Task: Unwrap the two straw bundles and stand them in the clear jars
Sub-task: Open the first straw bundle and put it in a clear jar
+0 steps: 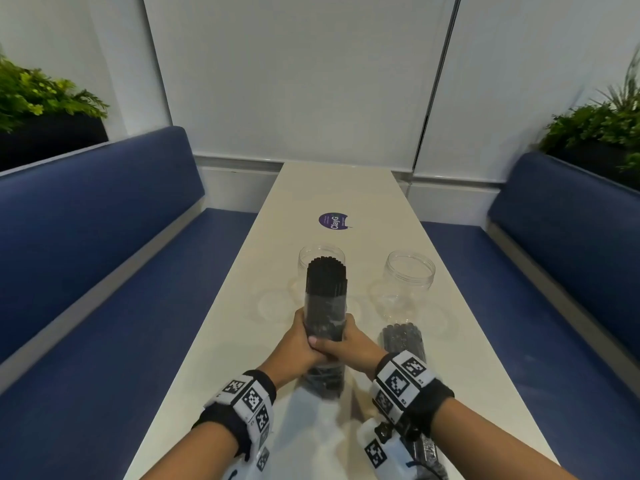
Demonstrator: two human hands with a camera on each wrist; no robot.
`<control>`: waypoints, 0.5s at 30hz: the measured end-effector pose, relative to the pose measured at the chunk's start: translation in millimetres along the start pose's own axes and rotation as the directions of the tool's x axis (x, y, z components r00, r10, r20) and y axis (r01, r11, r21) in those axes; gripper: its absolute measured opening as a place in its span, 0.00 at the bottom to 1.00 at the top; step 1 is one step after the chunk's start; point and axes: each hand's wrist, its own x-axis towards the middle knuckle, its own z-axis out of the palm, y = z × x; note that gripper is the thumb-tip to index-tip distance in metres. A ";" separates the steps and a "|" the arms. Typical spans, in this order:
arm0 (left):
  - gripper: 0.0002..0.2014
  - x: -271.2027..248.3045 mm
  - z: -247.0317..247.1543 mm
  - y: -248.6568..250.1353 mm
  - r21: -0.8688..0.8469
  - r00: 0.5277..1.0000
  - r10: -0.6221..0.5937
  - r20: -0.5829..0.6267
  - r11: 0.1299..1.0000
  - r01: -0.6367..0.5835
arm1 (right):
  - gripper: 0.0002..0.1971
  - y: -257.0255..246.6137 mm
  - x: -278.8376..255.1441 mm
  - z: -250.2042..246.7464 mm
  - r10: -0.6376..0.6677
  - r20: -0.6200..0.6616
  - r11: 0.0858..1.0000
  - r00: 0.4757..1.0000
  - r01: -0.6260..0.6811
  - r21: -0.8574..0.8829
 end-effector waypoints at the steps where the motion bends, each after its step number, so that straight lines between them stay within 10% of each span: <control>1: 0.48 -0.4 -2.6 4.0 0.002 1.000 -0.008 0.007 1.000 0.008 | 0.40 -2.9 -0.3 -1.3 0.005 -0.001 1.000 1.000 -0.005 0.001; 7: 0.50 -4.0 -26.5 38.4 -0.174 0.993 0.051 0.105 0.984 -0.033 | 0.48 -35.8 -7.1 -20.0 -0.098 -0.115 0.995 0.988 0.100 0.016; 10: 0.31 -4.1 -41.6 56.4 -0.319 0.997 0.035 0.067 0.948 -0.012 | 0.43 -58.8 -7.0 -34.7 -0.079 -0.109 0.988 0.991 0.093 0.126; 15: 0.23 5.4 -61.8 83.2 0.025 0.992 0.070 0.104 0.997 -0.073 | 0.41 -91.8 3.4 -60.1 0.035 -0.033 0.950 0.999 -0.023 0.312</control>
